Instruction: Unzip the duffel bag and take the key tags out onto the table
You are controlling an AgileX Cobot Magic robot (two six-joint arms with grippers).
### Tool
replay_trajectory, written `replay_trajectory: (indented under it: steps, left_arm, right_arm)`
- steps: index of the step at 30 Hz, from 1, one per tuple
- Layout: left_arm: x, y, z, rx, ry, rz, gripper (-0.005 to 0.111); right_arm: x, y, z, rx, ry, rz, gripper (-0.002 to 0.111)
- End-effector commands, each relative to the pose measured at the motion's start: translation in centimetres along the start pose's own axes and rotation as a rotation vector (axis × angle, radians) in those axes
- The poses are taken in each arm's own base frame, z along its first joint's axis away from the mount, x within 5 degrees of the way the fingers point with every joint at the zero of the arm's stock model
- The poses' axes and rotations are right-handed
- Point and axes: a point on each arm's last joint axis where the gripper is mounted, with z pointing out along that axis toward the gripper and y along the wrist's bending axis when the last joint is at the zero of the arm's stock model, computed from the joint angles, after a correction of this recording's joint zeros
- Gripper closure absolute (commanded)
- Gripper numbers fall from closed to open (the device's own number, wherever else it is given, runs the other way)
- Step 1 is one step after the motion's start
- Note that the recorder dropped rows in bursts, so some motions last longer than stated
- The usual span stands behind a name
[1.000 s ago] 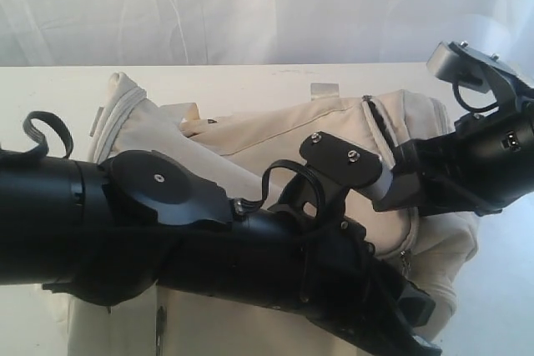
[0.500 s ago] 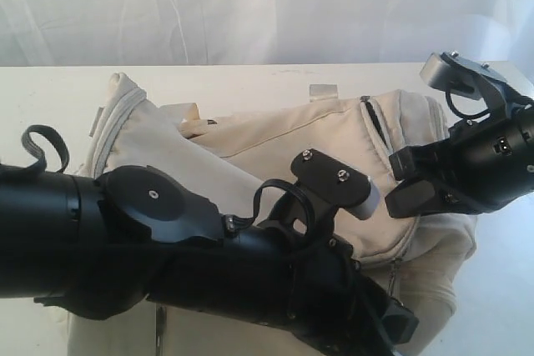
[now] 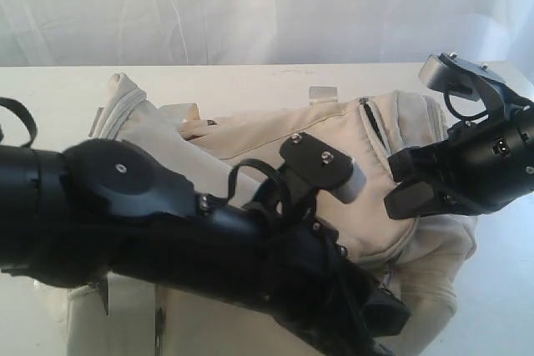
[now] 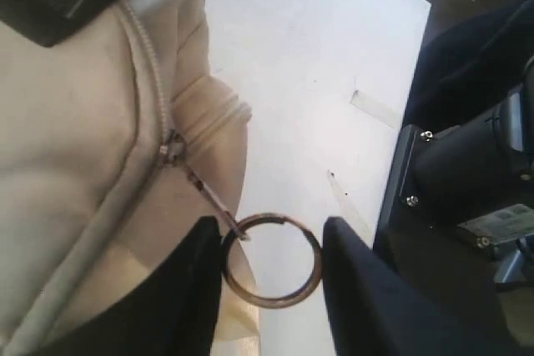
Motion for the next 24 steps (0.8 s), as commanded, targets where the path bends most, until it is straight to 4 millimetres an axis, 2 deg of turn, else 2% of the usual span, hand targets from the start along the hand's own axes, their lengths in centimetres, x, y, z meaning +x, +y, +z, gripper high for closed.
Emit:
replay_trajectory:
  steps: [1, 6, 11, 24]
  left_arm:
    - [0.7, 1.0, -1.8, 0.061, 0.121, -0.046, 0.107]
    - [1.6, 2.4, -2.5, 0.012, 0.244, -0.059, 0.107]
    - [1.7, 2.8, -3.1, 0.002, 0.269, -0.060, 0.107]
    - [1.2, 3.8, -8.3, -0.063, 0.290, -0.067, 0.107]
  right_arm:
    - [-0.1, 0.0, 0.1, 0.002, -0.014, -0.008, 0.108]
    - [-0.1, 0.0, 0.1, 0.004, -0.019, -0.007, 0.108]
    - [-0.2, -0.1, 0.0, 0.010, -0.024, -0.009, 0.108]
    - [-0.2, -0.1, 0.0, 0.009, -0.022, -0.009, 0.108]
